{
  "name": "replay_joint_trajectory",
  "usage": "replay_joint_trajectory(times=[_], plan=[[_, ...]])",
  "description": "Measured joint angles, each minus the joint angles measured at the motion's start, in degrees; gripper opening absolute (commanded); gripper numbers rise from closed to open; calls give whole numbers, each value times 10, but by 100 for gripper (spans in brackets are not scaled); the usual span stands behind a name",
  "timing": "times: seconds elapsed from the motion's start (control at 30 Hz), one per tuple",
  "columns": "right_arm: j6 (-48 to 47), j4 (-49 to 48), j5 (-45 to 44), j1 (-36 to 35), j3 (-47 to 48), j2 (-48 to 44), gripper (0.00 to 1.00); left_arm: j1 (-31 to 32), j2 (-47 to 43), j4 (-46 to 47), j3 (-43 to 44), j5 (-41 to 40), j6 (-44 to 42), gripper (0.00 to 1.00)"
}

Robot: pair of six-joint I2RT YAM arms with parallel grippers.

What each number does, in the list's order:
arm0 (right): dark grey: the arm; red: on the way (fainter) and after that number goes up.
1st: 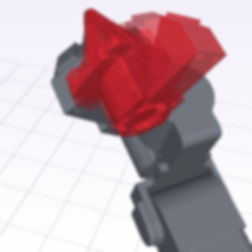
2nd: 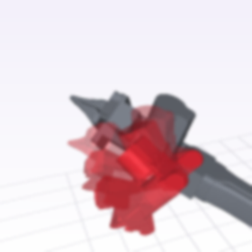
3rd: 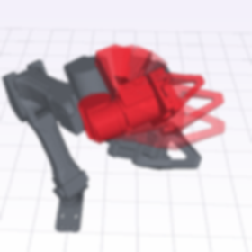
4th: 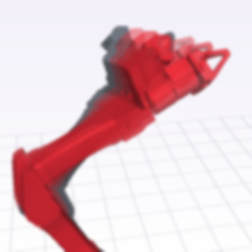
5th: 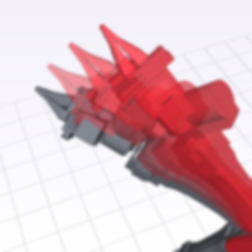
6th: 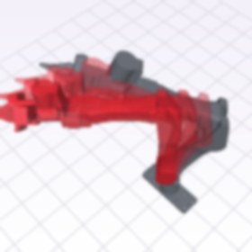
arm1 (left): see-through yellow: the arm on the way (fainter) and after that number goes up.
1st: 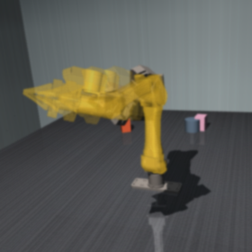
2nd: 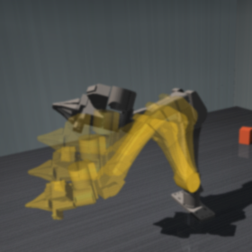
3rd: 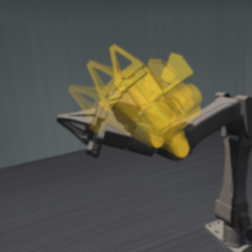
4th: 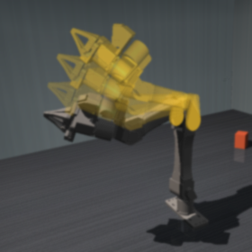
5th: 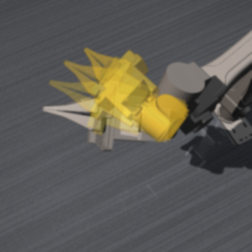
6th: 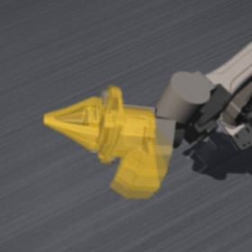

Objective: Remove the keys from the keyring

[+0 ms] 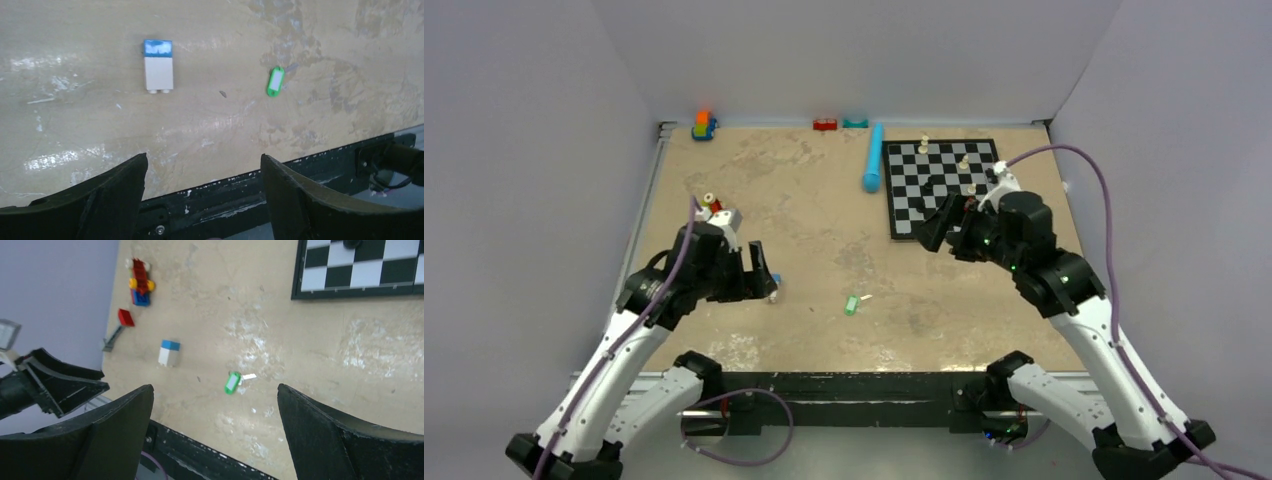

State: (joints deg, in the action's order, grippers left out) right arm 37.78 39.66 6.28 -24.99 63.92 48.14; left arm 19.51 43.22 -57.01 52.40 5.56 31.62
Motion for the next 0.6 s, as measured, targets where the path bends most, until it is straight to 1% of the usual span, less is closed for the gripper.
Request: replay_joint_trajectory(times=[0.07, 0.17, 0.27, 0.43, 0.57, 0.6], plan=[[11, -6, -11, -18, -28, 17, 98, 54, 24, 4, 0, -18, 7, 74], [26, -10, -23, -38, -78, 30, 95, 93, 64, 22, -1, -35, 9, 67], [38, -10, -37, -62, -108, 33, 93, 141, 115, 62, -8, -46, 8, 66], [49, -12, -53, -83, -121, 33, 92, 217, 189, 125, -25, -63, 6, 63], [51, -15, -56, -87, -133, 33, 91, 257, 247, 181, -30, -62, -13, 58], [51, -16, -56, -87, -137, 32, 91, 263, 261, 198, -30, -56, -25, 60]])
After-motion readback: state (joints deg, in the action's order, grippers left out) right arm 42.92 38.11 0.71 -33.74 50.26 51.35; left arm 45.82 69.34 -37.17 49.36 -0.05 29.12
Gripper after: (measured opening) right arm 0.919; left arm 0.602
